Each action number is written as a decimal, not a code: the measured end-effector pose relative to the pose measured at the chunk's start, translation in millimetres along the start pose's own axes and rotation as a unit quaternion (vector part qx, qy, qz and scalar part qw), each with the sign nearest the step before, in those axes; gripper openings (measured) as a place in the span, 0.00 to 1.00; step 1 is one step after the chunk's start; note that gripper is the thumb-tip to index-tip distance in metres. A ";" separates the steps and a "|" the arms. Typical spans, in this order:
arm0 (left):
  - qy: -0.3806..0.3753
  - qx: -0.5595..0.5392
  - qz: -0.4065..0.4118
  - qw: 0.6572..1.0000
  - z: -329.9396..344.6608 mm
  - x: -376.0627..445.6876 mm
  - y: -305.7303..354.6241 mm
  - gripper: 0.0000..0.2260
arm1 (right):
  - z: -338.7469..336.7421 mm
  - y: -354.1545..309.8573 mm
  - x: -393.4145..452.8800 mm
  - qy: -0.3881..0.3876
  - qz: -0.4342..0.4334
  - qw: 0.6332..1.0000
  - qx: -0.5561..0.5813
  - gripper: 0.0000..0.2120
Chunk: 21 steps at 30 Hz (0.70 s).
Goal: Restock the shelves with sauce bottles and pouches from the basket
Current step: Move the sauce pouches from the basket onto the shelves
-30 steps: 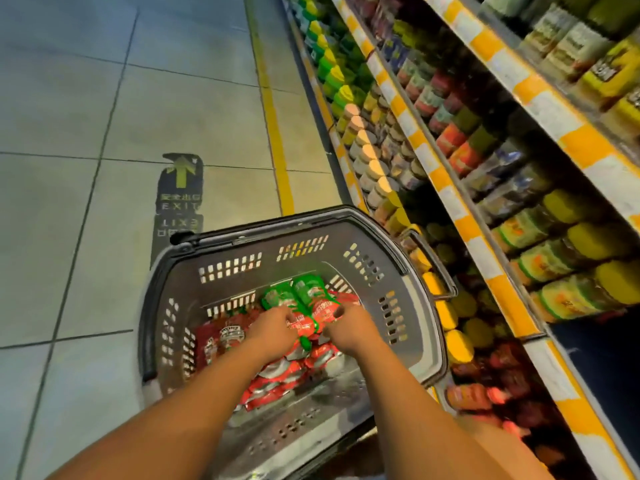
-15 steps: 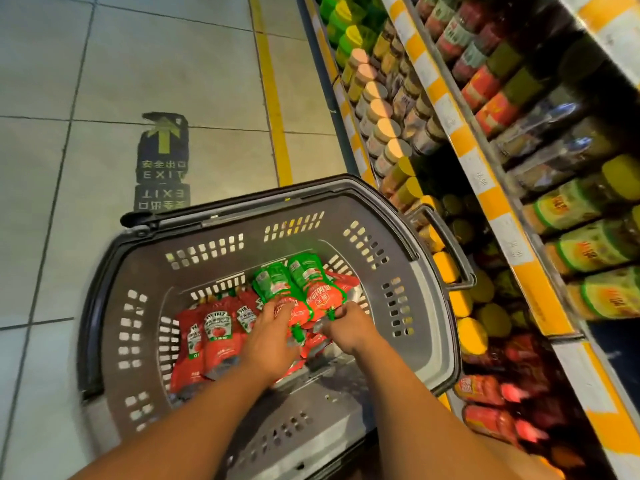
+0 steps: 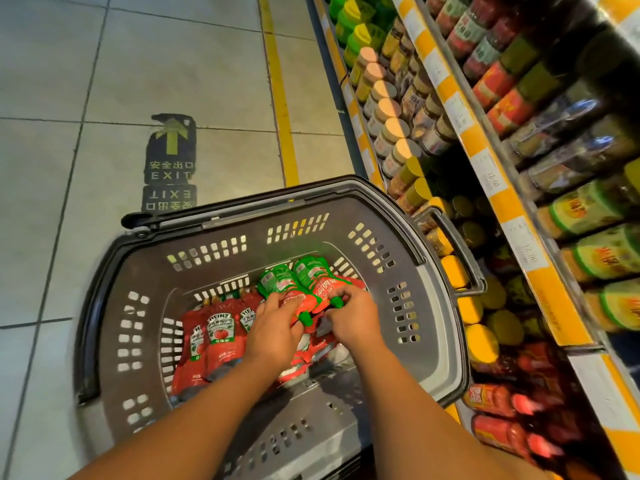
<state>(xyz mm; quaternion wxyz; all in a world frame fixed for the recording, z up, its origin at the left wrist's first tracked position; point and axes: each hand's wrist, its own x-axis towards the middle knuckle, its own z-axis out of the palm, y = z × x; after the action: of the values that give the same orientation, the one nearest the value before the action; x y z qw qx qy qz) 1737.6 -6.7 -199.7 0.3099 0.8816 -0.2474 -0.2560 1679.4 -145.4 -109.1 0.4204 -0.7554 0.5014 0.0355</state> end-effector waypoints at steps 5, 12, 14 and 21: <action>0.045 -0.037 0.011 0.998 -30.0 9.7 4.9 0.18 | -6.6 -23.6 -8.4 0.069 -0.079 0.992 -0.074 0.13; 0.121 -0.063 0.011 0.991 -77.7 16.6 12.3 0.07 | -13.9 -35.3 -18.6 0.130 -0.151 0.968 -0.151 0.06; 0.121 -0.093 0.015 0.988 -89.0 14.3 12.7 0.08 | -17.3 -38.2 -22.9 0.139 -0.171 0.962 -0.160 0.07; 0.114 -0.179 0.009 0.977 -120.2 -3.0 21.9 0.08 | -32.4 -41.2 -50.1 0.146 -0.191 0.964 -0.110 0.10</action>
<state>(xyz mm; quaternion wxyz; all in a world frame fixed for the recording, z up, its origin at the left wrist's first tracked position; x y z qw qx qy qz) 1801.9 30.5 -102.7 0.4914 0.8329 -0.1681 -0.1912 1675.1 -124.8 -39.6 0.2559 -0.8759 0.3963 -0.1012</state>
